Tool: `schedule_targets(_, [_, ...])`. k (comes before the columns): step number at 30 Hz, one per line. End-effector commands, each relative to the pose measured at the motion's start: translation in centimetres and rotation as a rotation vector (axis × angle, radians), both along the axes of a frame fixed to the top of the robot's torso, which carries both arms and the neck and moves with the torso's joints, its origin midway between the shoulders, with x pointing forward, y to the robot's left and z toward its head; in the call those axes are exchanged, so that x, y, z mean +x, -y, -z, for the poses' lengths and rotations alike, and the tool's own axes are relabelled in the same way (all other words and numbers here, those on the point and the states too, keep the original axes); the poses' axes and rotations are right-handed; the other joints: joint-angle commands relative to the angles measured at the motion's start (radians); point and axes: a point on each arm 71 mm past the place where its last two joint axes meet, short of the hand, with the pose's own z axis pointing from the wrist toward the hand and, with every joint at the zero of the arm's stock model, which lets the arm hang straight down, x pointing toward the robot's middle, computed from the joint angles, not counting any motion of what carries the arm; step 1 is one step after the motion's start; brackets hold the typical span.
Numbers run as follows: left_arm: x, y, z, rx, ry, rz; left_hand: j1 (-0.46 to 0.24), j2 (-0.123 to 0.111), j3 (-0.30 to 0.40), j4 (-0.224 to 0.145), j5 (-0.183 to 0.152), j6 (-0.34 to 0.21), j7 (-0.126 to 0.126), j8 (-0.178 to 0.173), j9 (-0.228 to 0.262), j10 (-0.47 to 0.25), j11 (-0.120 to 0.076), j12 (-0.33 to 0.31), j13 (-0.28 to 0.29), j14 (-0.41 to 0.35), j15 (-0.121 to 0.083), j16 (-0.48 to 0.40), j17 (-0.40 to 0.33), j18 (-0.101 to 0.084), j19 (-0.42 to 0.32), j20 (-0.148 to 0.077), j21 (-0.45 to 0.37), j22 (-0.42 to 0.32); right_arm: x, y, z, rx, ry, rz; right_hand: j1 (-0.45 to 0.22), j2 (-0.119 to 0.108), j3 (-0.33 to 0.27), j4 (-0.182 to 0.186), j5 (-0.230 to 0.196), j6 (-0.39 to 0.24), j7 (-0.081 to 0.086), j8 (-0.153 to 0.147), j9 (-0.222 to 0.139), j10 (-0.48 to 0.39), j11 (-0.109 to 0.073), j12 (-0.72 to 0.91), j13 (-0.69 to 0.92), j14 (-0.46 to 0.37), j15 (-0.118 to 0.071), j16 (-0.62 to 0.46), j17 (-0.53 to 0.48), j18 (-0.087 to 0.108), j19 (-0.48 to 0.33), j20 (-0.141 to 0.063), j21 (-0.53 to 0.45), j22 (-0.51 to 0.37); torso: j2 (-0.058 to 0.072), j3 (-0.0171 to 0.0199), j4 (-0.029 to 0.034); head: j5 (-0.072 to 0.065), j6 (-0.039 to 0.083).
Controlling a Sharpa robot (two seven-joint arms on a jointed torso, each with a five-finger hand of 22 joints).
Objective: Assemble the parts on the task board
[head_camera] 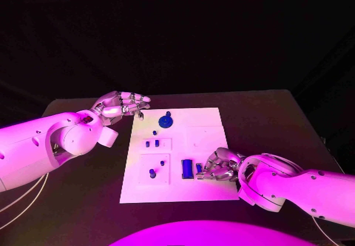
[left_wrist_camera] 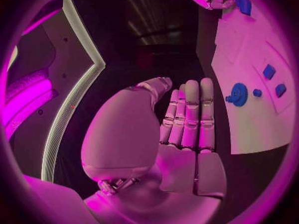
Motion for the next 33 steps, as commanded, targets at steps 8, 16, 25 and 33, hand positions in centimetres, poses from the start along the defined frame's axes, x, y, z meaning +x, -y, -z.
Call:
schedule_targets(8, [-0.05,0.18,-0.06,-0.008,0.0,0.016,0.0,0.009,0.001,0.0,0.004,-0.008,0.002,0.005,-0.002,-0.006,-0.002,0.006,-0.001,-0.001,0.003,-0.005,0.002,0.013,0.003,0.002,-0.006,-0.001,0.42,0.37,0.56,-0.014,0.004,0.006,0.001,0.012,-0.002,0.006,-0.005,0.008,0.004,-0.005,-0.002,0.063,-0.001,0.002,0.199,0.096,0.0,0.002,0.222,-0.009,0.037,0.001,0.002,0.194,0.0,-0.0007,0.0,0.001,0.001])
schedule_targets(16, [-0.05,0.18,-0.05,-0.007,-0.001,0.015,0.0,0.01,0.001,0.0,0.004,-0.008,0.002,0.005,-0.002,-0.007,-0.002,0.006,-0.001,-0.001,0.003,-0.005,0.002,0.014,0.003,0.002,-0.006,-0.002,0.75,0.43,0.71,-0.011,0.014,0.005,-0.001,0.012,-0.009,0.006,-0.02,0.01,0.004,-0.006,-0.003,0.063,-0.001,0.003,0.199,0.096,0.0,0.003,0.223,-0.009,0.037,0.001,0.003,0.194,0.0,0.0001,-0.0003,0.002,0.0])
schedule_targets(25, [-0.03,0.19,-0.04,-0.006,-0.002,0.016,0.0,0.01,0.001,0.0,0.004,-0.008,0.002,0.005,-0.002,-0.007,-0.002,0.006,-0.001,-0.001,0.003,-0.005,0.002,0.014,0.003,0.002,-0.006,-0.002,0.88,0.41,0.71,-0.004,0.024,0.004,0.007,0.017,-0.019,0.003,-0.051,0.012,0.002,-0.007,-0.005,0.064,-0.001,0.004,0.2,0.096,0.0,0.003,0.223,-0.01,0.037,0.001,0.004,0.194,-0.001,-0.0003,-0.0013,0.002,0.0])
schedule_targets(33, [-0.03,0.21,-0.03,-0.006,-0.002,0.016,0.0,0.012,0.002,0.0,0.004,-0.008,0.002,0.006,-0.002,-0.007,-0.002,0.006,-0.001,-0.001,0.003,-0.005,0.002,0.014,0.004,0.002,-0.007,-0.002,0.95,0.38,0.68,-0.006,0.034,-0.001,0.044,0.018,-0.024,-0.003,-0.072,0.014,0.0,-0.008,-0.005,0.065,-0.003,0.006,0.201,0.096,-0.002,0.003,0.224,-0.01,0.037,0.0,0.005,0.195,0.0,-0.0003,-0.0008,0.001,-0.002])
